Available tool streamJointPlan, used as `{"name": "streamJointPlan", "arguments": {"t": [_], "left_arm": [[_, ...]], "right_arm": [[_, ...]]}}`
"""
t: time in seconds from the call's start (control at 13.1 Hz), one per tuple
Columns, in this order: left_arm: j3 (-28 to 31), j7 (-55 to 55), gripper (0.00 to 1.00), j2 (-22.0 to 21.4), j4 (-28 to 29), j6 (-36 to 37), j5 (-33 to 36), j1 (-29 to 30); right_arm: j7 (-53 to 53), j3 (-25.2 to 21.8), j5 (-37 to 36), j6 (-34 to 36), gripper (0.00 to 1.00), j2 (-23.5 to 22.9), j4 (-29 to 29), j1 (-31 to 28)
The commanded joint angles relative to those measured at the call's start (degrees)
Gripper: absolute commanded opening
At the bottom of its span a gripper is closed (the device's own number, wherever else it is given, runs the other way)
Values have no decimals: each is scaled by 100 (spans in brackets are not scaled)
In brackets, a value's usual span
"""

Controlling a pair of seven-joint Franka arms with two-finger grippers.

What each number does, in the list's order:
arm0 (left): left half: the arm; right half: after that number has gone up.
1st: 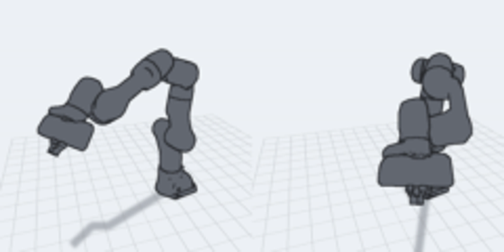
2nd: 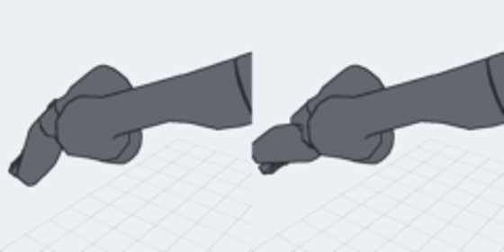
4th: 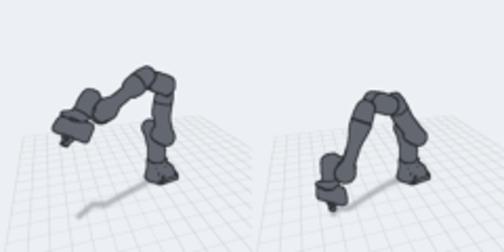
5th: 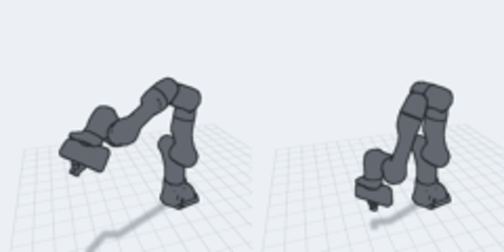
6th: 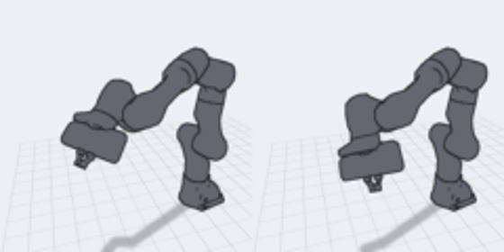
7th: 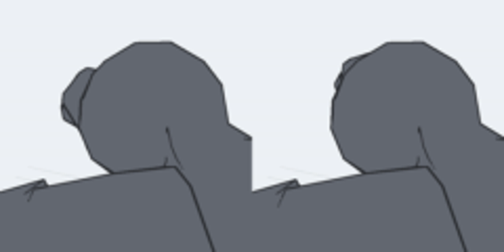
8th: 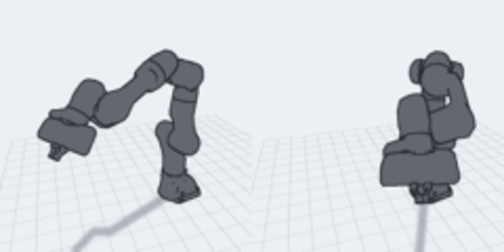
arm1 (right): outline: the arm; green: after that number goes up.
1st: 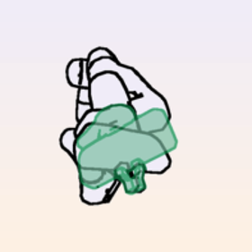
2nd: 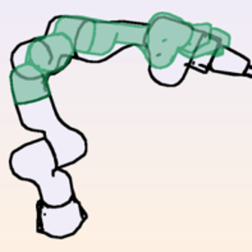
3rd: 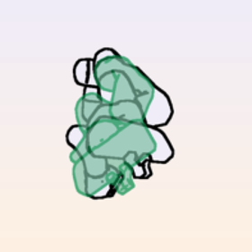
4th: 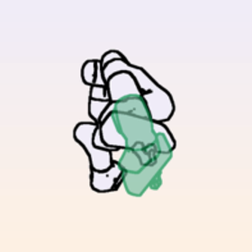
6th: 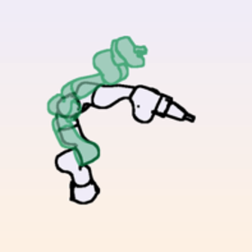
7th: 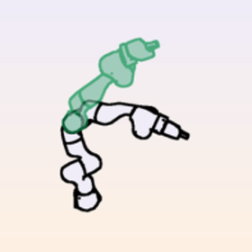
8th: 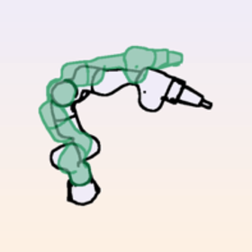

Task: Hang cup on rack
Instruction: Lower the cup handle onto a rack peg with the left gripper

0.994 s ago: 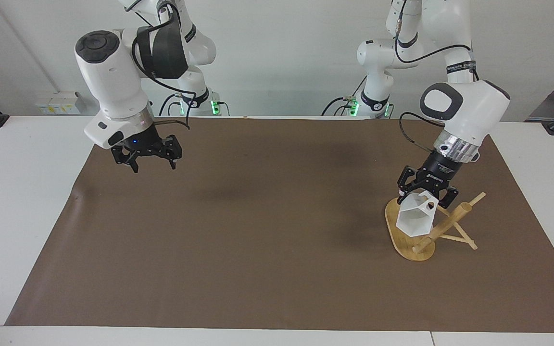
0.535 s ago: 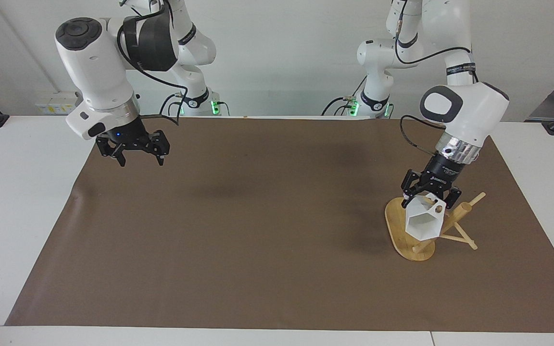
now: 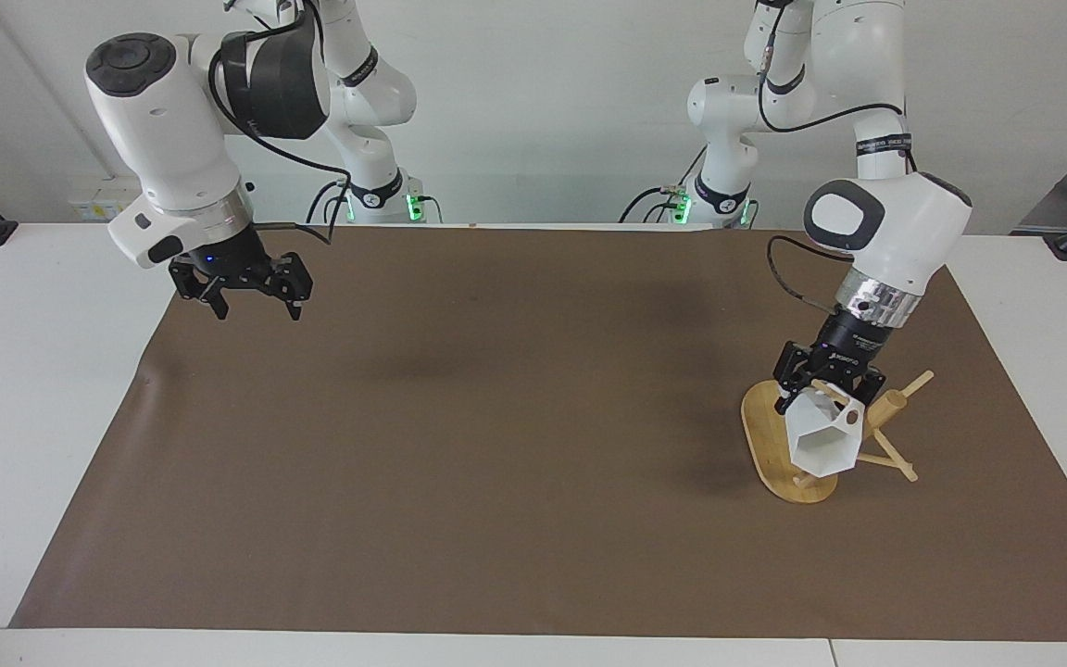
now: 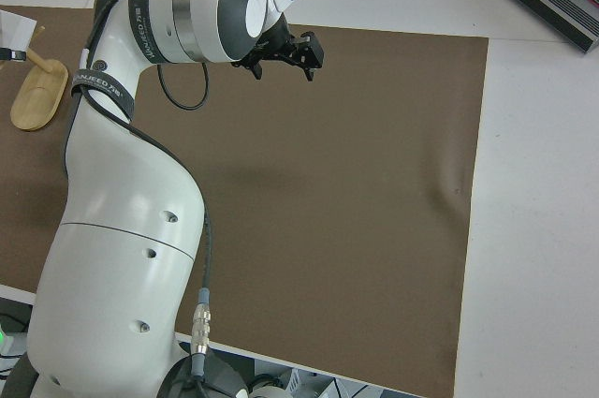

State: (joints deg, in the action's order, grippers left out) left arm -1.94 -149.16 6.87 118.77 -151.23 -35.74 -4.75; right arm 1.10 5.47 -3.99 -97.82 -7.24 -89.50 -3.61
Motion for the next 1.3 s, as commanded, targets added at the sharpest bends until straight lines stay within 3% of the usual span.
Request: {"name": "streamJointPlan", "arguments": {"t": [0.0, 0.08, 0.15, 0.23, 0.76, 1.22], "left_arm": [[9, -140, 4, 43, 23, -38, 85, 36], [9, -122, 27, 43, 23, -12, 85, 62], [9, -113, 66, 43, 15, 41, 93, 71], [9, -113, 100, 43, -3, 128, 189, 71], [79, -96, 100, 43, -389, 1059, 963, 168], [79, -113, 100, -10, -583, 1473, 1069, 80]], "right_arm": [[101, 33, -23, 43, 100, 126, -103, -17], [101, 33, -23, 43, 100, 126, -103, -17], [101, 33, -23, 43, 100, 126, -103, -17], [101, 33, -23, 43, 100, 126, -103, -26], [101, 42, -23, 61, 100, 126, -103, -17], [101, 42, -23, 52, 100, 126, -103, -17]]}}
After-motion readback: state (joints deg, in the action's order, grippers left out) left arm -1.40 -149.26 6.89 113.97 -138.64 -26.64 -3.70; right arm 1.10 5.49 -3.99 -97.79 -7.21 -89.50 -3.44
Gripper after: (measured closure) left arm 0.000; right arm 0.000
